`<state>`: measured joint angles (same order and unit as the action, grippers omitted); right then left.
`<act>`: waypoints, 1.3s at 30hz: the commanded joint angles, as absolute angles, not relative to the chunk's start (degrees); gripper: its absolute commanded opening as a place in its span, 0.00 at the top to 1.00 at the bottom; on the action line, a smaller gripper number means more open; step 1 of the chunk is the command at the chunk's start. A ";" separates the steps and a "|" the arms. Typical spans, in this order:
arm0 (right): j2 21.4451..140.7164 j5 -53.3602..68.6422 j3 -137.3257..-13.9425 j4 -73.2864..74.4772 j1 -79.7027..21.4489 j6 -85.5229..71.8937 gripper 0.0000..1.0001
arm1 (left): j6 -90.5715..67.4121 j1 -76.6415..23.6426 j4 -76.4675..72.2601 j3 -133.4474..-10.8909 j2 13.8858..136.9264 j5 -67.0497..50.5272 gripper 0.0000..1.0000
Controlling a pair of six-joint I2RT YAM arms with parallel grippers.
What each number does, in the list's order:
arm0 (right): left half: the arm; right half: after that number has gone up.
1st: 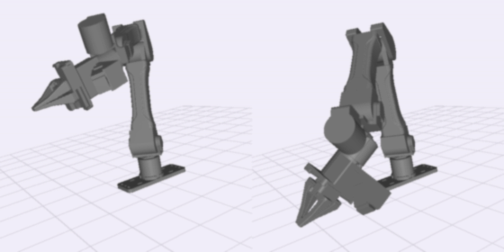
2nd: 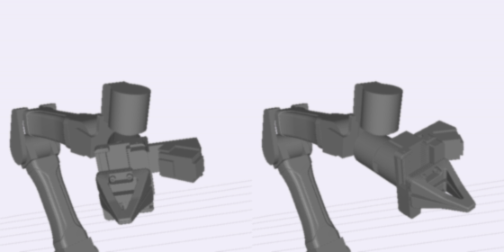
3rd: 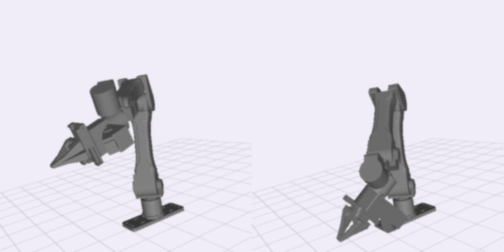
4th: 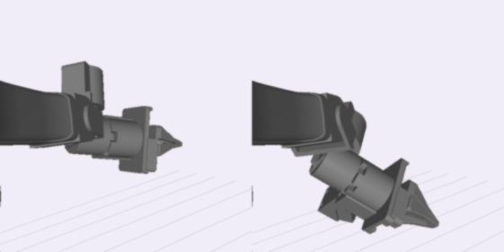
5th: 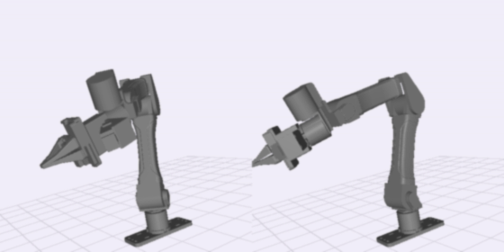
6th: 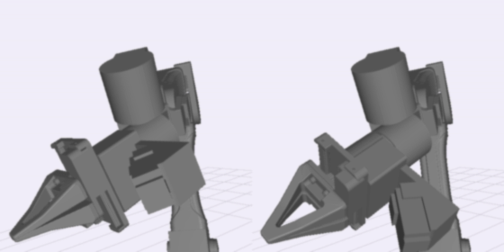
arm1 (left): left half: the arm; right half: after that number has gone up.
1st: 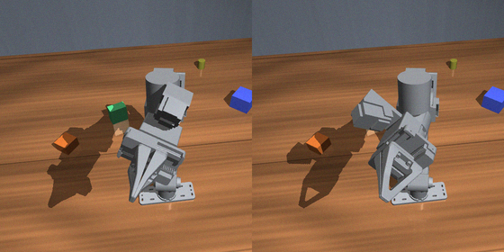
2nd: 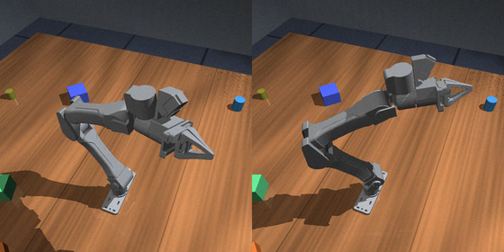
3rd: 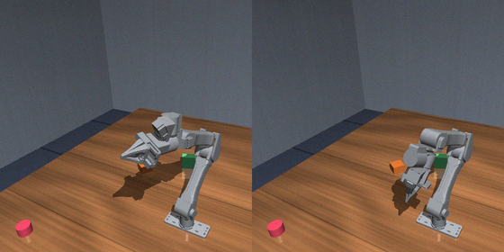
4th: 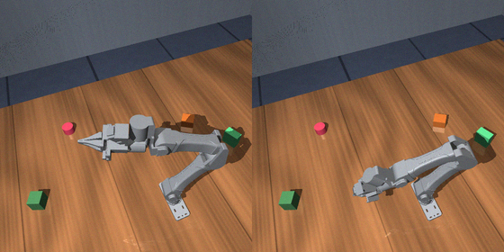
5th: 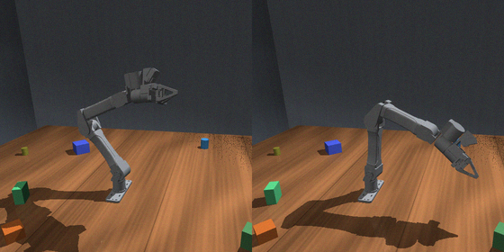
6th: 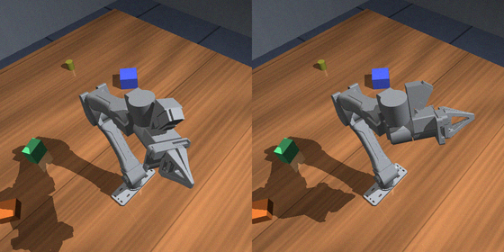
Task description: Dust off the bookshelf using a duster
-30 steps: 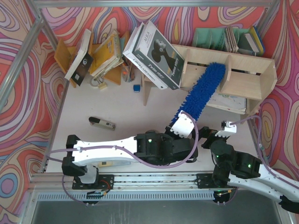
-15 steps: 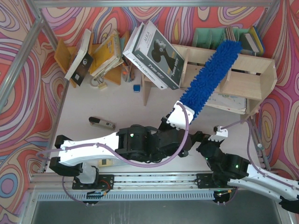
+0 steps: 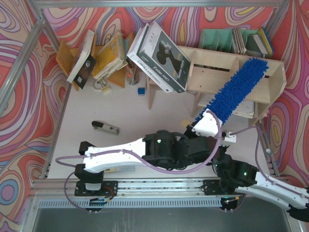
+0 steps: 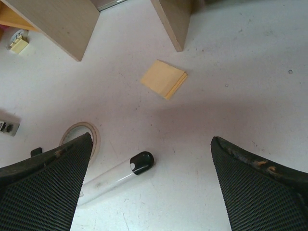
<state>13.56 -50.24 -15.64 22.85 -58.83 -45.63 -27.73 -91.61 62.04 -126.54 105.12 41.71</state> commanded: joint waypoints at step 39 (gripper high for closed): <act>12.04 -52.21 -15.91 23.50 -58.80 -47.99 0.01 | -40.07 -88.07 74.88 -141.34 120.01 31.43 1.00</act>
